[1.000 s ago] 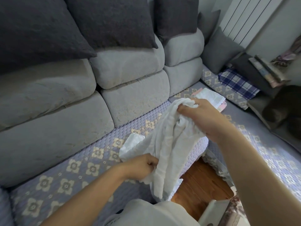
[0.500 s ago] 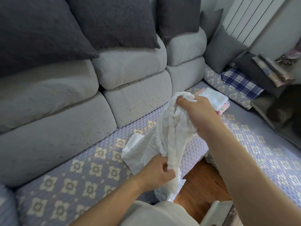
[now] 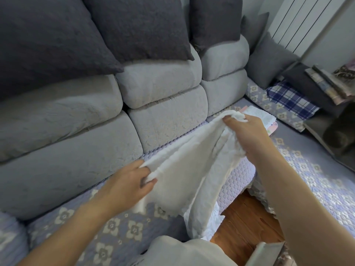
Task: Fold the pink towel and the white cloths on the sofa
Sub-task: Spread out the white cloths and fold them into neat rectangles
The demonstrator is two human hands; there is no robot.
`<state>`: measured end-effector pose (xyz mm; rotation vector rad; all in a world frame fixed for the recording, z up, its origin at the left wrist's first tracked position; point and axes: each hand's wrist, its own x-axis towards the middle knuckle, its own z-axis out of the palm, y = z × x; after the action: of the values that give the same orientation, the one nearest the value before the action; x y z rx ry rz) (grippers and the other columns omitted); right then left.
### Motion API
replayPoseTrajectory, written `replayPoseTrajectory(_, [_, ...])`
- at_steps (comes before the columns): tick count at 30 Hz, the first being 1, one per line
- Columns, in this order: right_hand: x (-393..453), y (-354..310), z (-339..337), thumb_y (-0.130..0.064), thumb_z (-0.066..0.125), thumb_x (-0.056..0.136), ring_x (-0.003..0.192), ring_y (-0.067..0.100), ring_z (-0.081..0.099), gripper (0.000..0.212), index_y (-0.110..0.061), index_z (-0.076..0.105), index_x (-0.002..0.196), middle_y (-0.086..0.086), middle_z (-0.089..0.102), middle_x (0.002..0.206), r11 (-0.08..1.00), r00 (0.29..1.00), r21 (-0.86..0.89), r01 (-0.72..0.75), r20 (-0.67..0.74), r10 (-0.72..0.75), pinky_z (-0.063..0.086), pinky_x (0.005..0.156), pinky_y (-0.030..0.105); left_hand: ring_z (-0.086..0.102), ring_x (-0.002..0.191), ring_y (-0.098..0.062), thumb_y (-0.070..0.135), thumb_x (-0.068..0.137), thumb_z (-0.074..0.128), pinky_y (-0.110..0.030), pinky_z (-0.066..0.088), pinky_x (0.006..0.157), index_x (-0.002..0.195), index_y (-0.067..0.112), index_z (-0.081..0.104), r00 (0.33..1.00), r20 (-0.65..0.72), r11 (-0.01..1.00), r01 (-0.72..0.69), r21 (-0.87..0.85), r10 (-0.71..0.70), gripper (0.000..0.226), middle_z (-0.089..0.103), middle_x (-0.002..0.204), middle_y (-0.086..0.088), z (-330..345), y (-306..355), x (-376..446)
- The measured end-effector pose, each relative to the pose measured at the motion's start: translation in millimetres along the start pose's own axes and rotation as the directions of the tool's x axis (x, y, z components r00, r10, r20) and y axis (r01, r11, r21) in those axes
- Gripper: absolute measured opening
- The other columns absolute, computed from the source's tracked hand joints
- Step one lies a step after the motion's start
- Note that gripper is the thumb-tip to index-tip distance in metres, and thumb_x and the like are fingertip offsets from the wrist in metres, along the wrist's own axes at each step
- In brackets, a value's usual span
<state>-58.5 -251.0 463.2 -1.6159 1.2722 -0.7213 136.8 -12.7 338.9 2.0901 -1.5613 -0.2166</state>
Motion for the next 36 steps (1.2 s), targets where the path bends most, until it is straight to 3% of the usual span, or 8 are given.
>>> replayPoseTrajectory(3, [1,1,4,-0.035,0.07,0.092,0.074,0.022,0.066,0.028,-0.008,0.071,0.097,0.006,0.07,0.081,1.0,1.0,-0.008,0.007,0.014,-0.007,0.052,0.072,0.034,0.045,0.057,-0.016,0.052,0.087,0.052,-0.033,0.04,0.05,0.065,0.02,0.038,0.992,-0.088,0.994,-0.09,0.054,0.095,0.041,0.037,0.073,0.006,-24,-1,1])
replayPoseTrajectory(8, [4,1,4,-0.035,0.072,0.09,0.078,0.022,0.067,0.029,-0.008,0.072,0.1,0.013,0.072,0.087,1.0,1.0,-0.01,0.003,0.03,-0.002,0.054,0.077,0.038,0.04,0.063,-0.017,0.048,0.081,0.06,-0.035,0.032,0.061,0.065,0.01,0.043,0.979,0.202,0.732,0.124,-0.67,0.018,0.044,0.041,0.07,0.003,-44,0,2])
replayPoseTrajectory(13, [6,5,0,-0.034,0.071,0.092,0.075,0.019,0.065,0.024,-0.011,0.072,0.1,0.004,0.071,0.083,1.0,0.999,-0.026,0.01,0.032,-0.009,0.049,0.071,0.031,0.054,0.072,-0.013,0.046,0.085,0.075,-0.037,0.045,0.065,0.087,0.018,0.068,0.884,0.467,0.78,0.274,-0.563,0.026,0.029,0.061,0.084,-0.005,-38,4,-4])
replayPoseTrajectory(20, [11,11,-3,-0.035,0.073,0.09,0.079,0.023,0.069,0.026,-0.013,0.073,0.103,0.009,0.075,0.092,0.999,1.0,-0.036,-0.006,0.018,0.007,0.056,0.078,0.037,0.046,0.058,-0.013,0.044,0.086,0.072,-0.03,0.036,0.056,0.055,0.022,0.037,0.995,0.041,0.992,0.097,-0.084,-0.094,0.052,0.043,0.066,0.005,-42,13,8])
replayPoseTrajectory(24, [14,16,-3,-0.035,0.072,0.09,0.08,0.02,0.068,0.028,-0.013,0.072,0.108,0.008,0.074,0.096,0.999,1.0,-0.042,-0.015,-0.012,0.014,0.052,0.072,0.033,0.045,0.057,-0.015,0.052,0.085,0.062,-0.021,0.032,0.054,0.058,0.021,0.041,0.999,-0.001,0.939,-0.044,-0.341,0.047,0.046,0.044,0.069,0.002,-50,15,6])
replayPoseTrajectory(30, [22,22,-11,-0.037,0.074,0.088,0.087,0.028,0.072,0.019,-0.019,0.073,0.096,0.006,0.075,0.091,0.998,0.998,0.018,-0.054,-0.039,0.055,0.057,0.086,0.045,0.048,0.067,-0.025,0.057,0.071,0.077,-0.036,0.039,0.067,0.087,0.022,0.07,0.992,0.126,0.767,0.077,-0.637,0.005,0.039,0.059,0.08,-0.007,-56,-2,0])
replayPoseTrajectory(33, [22,25,-14,-0.036,0.075,0.089,0.091,0.029,0.072,0.017,-0.02,0.073,0.094,0.007,0.075,0.093,0.998,0.998,0.026,-0.056,-0.036,0.057,0.058,0.088,0.045,0.035,0.058,-0.01,0.074,0.058,0.079,-0.028,0.029,0.057,0.073,0.024,0.062,0.989,0.005,0.777,0.118,-0.618,-0.146,0.055,0.041,0.064,0.003,-52,-11,-1])
replayPoseTrajectory(36, [22,28,-11,-0.034,0.074,0.09,0.093,0.031,0.072,0.015,-0.019,0.072,0.092,0.009,0.075,0.092,0.998,0.998,-0.005,-0.056,-0.027,0.056,0.056,0.088,0.046,0.03,0.054,-0.009,0.058,0.071,0.08,-0.028,0.027,0.053,0.062,0.018,0.039,0.966,-0.157,0.828,0.088,-0.554,-0.208,0.058,0.033,0.059,0.008,-47,-9,4])
